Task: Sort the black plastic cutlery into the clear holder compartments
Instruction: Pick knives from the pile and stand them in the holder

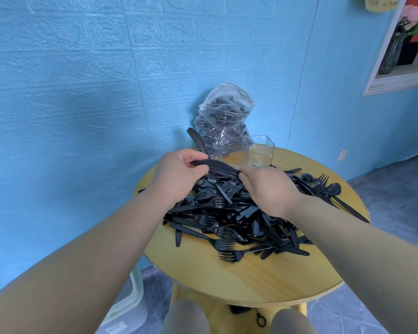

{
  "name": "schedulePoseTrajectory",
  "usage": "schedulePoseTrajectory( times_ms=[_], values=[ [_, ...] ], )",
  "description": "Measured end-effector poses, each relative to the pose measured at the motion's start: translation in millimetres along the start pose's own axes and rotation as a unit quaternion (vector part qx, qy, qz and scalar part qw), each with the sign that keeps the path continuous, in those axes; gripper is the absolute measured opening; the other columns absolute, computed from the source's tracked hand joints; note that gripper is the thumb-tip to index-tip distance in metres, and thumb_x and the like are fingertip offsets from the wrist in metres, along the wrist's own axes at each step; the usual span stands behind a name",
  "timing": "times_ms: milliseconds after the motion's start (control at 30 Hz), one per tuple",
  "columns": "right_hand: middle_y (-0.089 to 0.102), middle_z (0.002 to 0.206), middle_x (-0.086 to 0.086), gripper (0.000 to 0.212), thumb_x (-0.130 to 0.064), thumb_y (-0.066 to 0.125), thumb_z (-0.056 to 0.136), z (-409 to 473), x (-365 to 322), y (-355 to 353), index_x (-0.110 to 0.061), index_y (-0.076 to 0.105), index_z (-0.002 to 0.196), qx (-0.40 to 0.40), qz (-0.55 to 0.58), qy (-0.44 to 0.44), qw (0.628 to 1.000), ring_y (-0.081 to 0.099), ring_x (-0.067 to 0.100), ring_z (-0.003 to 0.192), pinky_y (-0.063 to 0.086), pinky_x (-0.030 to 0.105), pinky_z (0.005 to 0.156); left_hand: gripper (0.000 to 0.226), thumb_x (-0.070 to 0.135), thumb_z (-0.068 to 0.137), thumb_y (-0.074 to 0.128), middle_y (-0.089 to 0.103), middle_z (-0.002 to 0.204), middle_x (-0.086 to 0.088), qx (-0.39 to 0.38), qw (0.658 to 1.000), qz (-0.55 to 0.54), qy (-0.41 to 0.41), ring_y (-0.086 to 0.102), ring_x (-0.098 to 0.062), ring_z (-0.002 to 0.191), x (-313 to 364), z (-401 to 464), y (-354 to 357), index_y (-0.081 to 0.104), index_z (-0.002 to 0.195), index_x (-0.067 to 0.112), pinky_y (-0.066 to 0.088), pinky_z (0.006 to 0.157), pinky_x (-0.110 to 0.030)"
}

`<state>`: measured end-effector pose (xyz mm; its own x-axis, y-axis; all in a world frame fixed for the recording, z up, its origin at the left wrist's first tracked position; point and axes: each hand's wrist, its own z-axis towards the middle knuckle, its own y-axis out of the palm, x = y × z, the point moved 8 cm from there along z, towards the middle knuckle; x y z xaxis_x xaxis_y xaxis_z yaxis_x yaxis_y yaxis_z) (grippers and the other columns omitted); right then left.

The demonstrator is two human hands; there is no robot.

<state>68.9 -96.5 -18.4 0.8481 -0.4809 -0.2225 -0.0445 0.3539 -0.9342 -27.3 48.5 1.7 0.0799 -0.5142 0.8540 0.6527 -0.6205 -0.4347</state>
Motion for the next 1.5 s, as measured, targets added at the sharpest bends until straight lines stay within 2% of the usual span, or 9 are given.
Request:
schedulePoseTrajectory(
  times_ms=[167, 333, 567, 800, 900, 1033, 1233, 1367, 1500],
  values=[
    [0.049, 0.076, -0.008, 0.036, -0.039, 0.032, 0.102, -0.8, -9.1, -1.6, -0.017, 0.047, 0.125, -0.002, -0.022, -0.037, 0.999, 0.051, 0.021, 0.069, 0.047, 0.036, 0.065, 0.019, 0.013, 0.083, 0.07, 0.067, 0.08, 0.017, 0.025, 1.0, 0.005, 0.001, 0.063, -0.003, 0.076, 1.3, 2.8, -2.5, 0.069, 0.085, 0.032, 0.052, 0.077, -0.023],
    [0.047, 0.079, -0.007, 0.028, -0.029, 0.035, 0.102, 1.5, -11.2, 2.5, -0.022, 0.046, 0.127, 0.008, -0.086, -0.057, 0.995, 0.046, 0.019, 0.066, 0.042, 0.032, 0.058, 0.028, 0.013, 0.081, 0.071, 0.069, 0.096, 0.009, 0.013, 1.0, -0.024, -0.008, 0.067, -0.012, 0.086, -3.0, 4.8, 0.8, 0.066, 0.086, 0.04, 0.053, 0.09, -0.037],
    [0.056, 0.111, 0.001, 0.041, -0.032, 0.03, 0.103, 6.2, -9.6, 0.1, -0.023, 0.032, 0.143, 0.057, -0.142, -0.052, 0.987, 0.061, 0.029, 0.075, 0.05, 0.033, 0.056, 0.022, 0.012, 0.094, 0.053, 0.071, 0.089, 0.005, -0.006, 0.998, -0.045, -0.035, 0.069, -0.003, 0.08, -5.6, 8.5, 4.4, 0.068, 0.109, 0.02, 0.055, 0.073, -0.017],
    [0.06, 0.112, -0.001, 0.049, -0.045, 0.027, 0.1, 17.7, -4.8, -4.8, -0.03, 0.026, 0.147, 0.078, -0.021, -0.04, 0.996, 0.06, 0.023, 0.087, 0.043, 0.031, 0.061, 0.029, 0.018, 0.1, 0.041, 0.068, 0.079, 0.006, 0.025, 1.0, 0.004, 0.001, 0.066, -0.022, 0.086, 5.7, 18.6, -3.0, 0.064, 0.103, 0.033, 0.055, 0.079, -0.039],
    [0.062, 0.108, 0.003, 0.045, -0.04, 0.027, 0.101, 24.0, -6.4, -4.5, -0.021, 0.035, 0.14, 0.069, 0.02, -0.036, 0.997, 0.055, 0.021, 0.079, 0.041, 0.032, 0.065, 0.027, 0.019, 0.101, 0.04, 0.066, 0.08, 0.007, 0.013, 1.0, 0.014, 0.001, 0.061, -0.016, 0.075, 6.4, 25.1, -2.6, 0.061, 0.108, 0.033, 0.054, 0.076, -0.035],
    [0.053, 0.124, 0.005, 0.042, -0.026, 0.034, 0.1, 41.6, -13.2, -3.8, -0.015, 0.038, 0.14, 0.077, 0.069, -0.059, 0.993, 0.053, 0.023, 0.105, 0.04, 0.028, 0.083, 0.026, 0.011, 0.098, 0.041, 0.064, 0.081, 0.003, 0.043, 0.997, 0.051, 0.031, 0.052, -0.014, 0.063, 15.3, 44.6, -15.4, 0.06, 0.107, 0.025, 0.044, 0.06, -0.028],
    [0.041, 0.143, 0.006, 0.05, -0.012, 0.039, 0.097, 88.6, 2.1, -1.8, -0.011, 0.031, 0.146, 0.077, -0.001, -0.034, 0.996, 0.034, 0.025, 0.131, 0.033, 0.03, 0.105, 0.026, 0.006, 0.095, 0.041, 0.059, 0.098, 0.0, 0.175, 0.962, 0.16, 0.131, 0.049, -0.013, 0.086, 41.5, 96.8, -63.7, 0.061, 0.107, 0.015, 0.028, 0.069, -0.018],
    [0.037, 0.144, 0.004, 0.051, -0.009, 0.042, 0.095, 117.8, 6.7, 16.4, -0.014, 0.032, 0.145, 0.009, -0.093, -0.033, 0.995, 0.028, 0.026, 0.13, 0.035, 0.035, 0.105, 0.027, 0.003, 0.096, 0.037, 0.056, 0.106, -0.006, 0.153, 0.95, 0.225, 0.154, 0.047, -0.015, 0.093, 34.8, 127.7, -59.5, 0.059, 0.11, 0.01, 0.025, 0.072, -0.016],
    [0.04, 0.137, 0.005, 0.042, -0.017, 0.041, 0.096, 133.8, 7.4, 30.4, -0.014, 0.04, 0.138, -0.012, -0.129, -0.051, 0.99, 0.03, 0.027, 0.123, 0.036, 0.038, 0.1, 0.027, 0.004, 0.097, 0.036, 0.049, 0.094, 0.003, 0.106, 0.953, 0.252, 0.129, 0.046, -0.016, 0.095, 10.4, 147.4, -43.4, 0.059, 0.11, 0.012, 0.024, 0.07, -0.017]
  ],
)
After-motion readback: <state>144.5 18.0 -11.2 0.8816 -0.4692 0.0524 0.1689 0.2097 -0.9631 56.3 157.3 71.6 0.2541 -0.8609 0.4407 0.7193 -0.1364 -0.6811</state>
